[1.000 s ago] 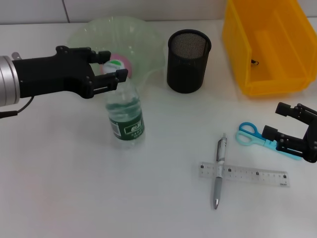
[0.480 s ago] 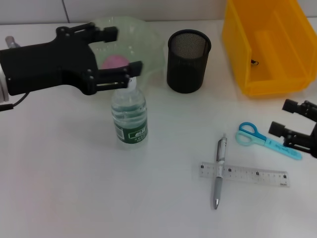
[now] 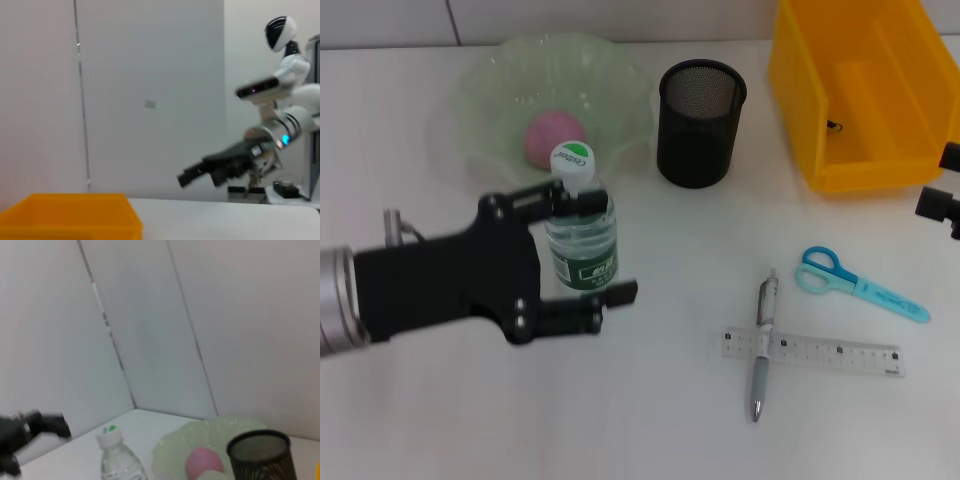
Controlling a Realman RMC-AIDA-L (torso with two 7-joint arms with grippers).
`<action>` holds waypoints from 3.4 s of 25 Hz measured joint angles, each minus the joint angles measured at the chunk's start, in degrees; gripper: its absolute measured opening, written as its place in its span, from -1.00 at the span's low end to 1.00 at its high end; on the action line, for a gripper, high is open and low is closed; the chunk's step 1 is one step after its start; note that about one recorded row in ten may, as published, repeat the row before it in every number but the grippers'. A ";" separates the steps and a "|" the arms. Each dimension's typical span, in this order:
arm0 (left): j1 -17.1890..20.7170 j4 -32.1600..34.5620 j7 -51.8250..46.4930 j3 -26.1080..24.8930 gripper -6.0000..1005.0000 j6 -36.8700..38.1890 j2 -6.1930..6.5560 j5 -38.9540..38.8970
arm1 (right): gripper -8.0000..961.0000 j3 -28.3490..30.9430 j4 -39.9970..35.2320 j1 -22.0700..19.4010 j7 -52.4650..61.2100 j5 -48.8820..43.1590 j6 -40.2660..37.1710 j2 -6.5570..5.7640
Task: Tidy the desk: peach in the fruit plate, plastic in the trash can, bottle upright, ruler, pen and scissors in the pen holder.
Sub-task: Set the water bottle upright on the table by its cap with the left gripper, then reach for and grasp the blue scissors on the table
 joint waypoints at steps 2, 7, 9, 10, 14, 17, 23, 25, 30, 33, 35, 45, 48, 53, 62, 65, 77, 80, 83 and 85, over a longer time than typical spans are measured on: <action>-0.98 -6.67 6.22 0.00 0.62 1.46 -0.03 -0.83 | 0.72 0.01 -3.11 0.54 2.18 -0.86 -1.05 -0.05; -4.44 -18.78 12.21 -0.70 0.62 3.31 0.18 -1.32 | 0.72 -0.26 -12.75 3.07 10.10 -8.17 -3.74 -0.06; -5.29 -21.25 13.00 -0.80 0.62 3.53 0.28 -0.94 | 0.72 -0.46 -16.99 5.29 13.45 -13.46 -7.13 -0.17; -5.67 -22.30 13.48 -0.79 0.62 3.63 0.33 -0.45 | 0.72 -0.54 -19.48 7.14 14.99 -16.61 -9.28 -0.26; -5.99 -23.26 14.06 -0.82 0.62 3.73 0.39 1.77 | 0.72 -2.26 -27.16 14.43 18.74 -27.49 -18.14 0.07; -5.75 -23.46 14.07 -0.87 0.62 3.83 0.42 2.17 | 0.72 -7.18 -30.41 17.42 19.61 -33.19 -19.74 0.57; -5.43 -23.69 13.95 -1.49 0.62 3.97 0.43 2.27 | 0.72 -18.13 -29.61 20.86 29.10 -44.92 -12.72 0.78; -5.43 -23.76 13.86 -1.52 0.62 3.98 0.43 2.27 | 0.72 -20.71 -27.59 21.72 33.39 -50.44 -9.65 0.79; -5.61 -23.96 13.81 -1.54 0.62 3.76 0.43 2.27 | 0.72 -26.29 -23.23 22.09 38.08 -58.30 -3.53 0.88; -6.02 -24.63 13.97 -1.54 0.62 3.67 0.44 2.27 | 0.72 -27.60 -20.72 22.31 39.40 -60.47 -0.72 0.88; -6.44 -25.18 14.19 -1.54 0.62 3.56 0.44 2.27 | 0.72 -27.79 -18.67 22.53 39.46 -60.70 0.93 0.88; -7.64 -26.16 14.55 -1.27 0.62 3.98 0.54 4.63 | 0.72 -28.58 -12.68 22.91 39.62 -60.45 6.58 1.14; -8.07 -26.15 14.13 -1.39 0.62 4.01 0.49 5.19 | 0.72 -29.82 -12.58 22.53 39.62 -60.02 7.63 1.26; -8.12 -26.15 13.98 -1.38 0.62 4.04 0.46 5.23 | 0.60 -30.32 -11.66 22.65 39.64 -58.94 8.32 1.31; -8.26 -26.65 13.96 -1.46 0.62 4.04 0.51 5.25 | 0.23 -32.22 -9.55 22.96 39.67 -58.23 10.83 1.33; -8.31 -26.71 13.96 -1.45 0.62 4.02 0.52 5.29 | 0.10 -32.97 -9.50 22.97 39.68 -58.22 11.03 1.33; -8.29 -26.84 13.96 -1.42 0.62 3.68 0.53 5.34 | 0.00 -36.19 -7.97 22.68 39.18 -58.17 13.30 1.31; -8.29 -26.84 13.96 -1.44 0.62 3.70 0.53 5.34 | -0.04 -36.67 -7.66 22.73 39.18 -58.15 13.68 1.31; -8.29 -26.84 13.96 -1.45 0.62 3.69 0.53 5.33 | -0.12 -36.88 -7.35 22.74 39.16 -58.15 13.77 1.32; -8.30 -26.83 13.96 -1.45 0.62 3.69 0.53 5.33 | -0.17 -36.91 -7.11 22.79 39.15 -58.15 13.94 1.31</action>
